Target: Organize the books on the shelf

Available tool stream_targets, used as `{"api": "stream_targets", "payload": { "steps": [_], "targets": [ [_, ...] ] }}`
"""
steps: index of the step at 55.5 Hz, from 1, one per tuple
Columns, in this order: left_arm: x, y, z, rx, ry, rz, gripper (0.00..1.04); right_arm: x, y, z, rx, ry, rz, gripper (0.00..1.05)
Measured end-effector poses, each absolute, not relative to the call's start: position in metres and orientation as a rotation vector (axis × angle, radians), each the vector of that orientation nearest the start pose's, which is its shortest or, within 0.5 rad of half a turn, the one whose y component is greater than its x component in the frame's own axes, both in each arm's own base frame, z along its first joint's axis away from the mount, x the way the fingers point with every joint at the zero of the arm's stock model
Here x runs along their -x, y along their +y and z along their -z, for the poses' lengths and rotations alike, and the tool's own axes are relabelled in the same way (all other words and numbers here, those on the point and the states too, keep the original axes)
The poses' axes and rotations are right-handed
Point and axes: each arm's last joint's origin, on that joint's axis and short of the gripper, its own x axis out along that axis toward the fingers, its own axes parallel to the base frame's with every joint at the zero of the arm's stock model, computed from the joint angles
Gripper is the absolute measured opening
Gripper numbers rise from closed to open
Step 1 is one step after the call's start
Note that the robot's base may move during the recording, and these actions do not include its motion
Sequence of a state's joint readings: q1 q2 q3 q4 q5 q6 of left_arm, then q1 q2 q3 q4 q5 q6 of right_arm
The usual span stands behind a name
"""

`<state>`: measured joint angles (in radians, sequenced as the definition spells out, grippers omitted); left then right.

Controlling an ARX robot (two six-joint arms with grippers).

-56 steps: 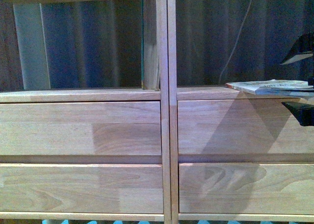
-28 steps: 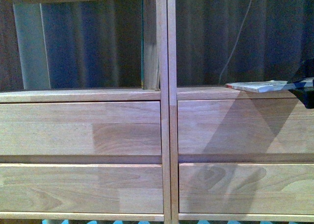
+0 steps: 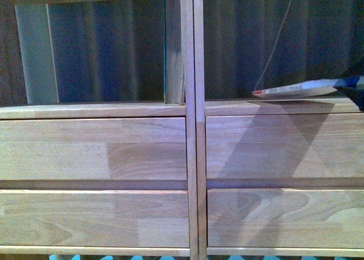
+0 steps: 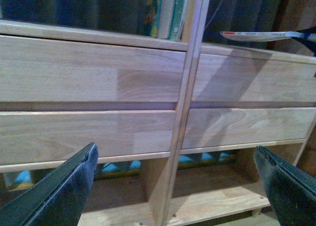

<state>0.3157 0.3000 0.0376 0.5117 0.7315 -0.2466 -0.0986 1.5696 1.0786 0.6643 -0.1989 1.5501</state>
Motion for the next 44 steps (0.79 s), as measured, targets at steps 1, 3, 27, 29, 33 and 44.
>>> {"api": "stream_targets", "payload": {
  "steps": [1, 3, 27, 29, 33, 44],
  "targets": [
    [-0.109, 0.016, -0.201, 0.118, -0.171, 0.444, 0.97, -0.355, -0.03, -0.325, -1.518, -0.065, -0.224, 0.07],
    [-0.114, 0.021, -0.213, 0.136, -0.19, 0.453, 0.97, -0.348, -0.029, -0.333, -1.514, -0.081, -0.259, 0.07],
    [-0.222, 0.029, -0.323, 0.439, -0.079, 0.644, 0.97, -0.298, -0.006, -0.386, -1.429, -0.158, -0.562, 0.07],
    [-0.235, 0.023, -0.334, 0.455, -0.073, 0.673, 0.97, -0.297, -0.004, -0.387, -1.425, -0.158, -0.571, 0.07],
    [-0.255, 0.012, -0.351, 0.49, -0.042, 0.73, 0.97, -0.296, -0.001, -0.389, -1.417, -0.157, -0.588, 0.07],
    [-0.31, -0.037, -0.395, 0.597, 0.064, 0.965, 0.97, -0.291, 0.016, -0.393, -1.299, -0.164, -0.66, 0.07]
  ]
}}
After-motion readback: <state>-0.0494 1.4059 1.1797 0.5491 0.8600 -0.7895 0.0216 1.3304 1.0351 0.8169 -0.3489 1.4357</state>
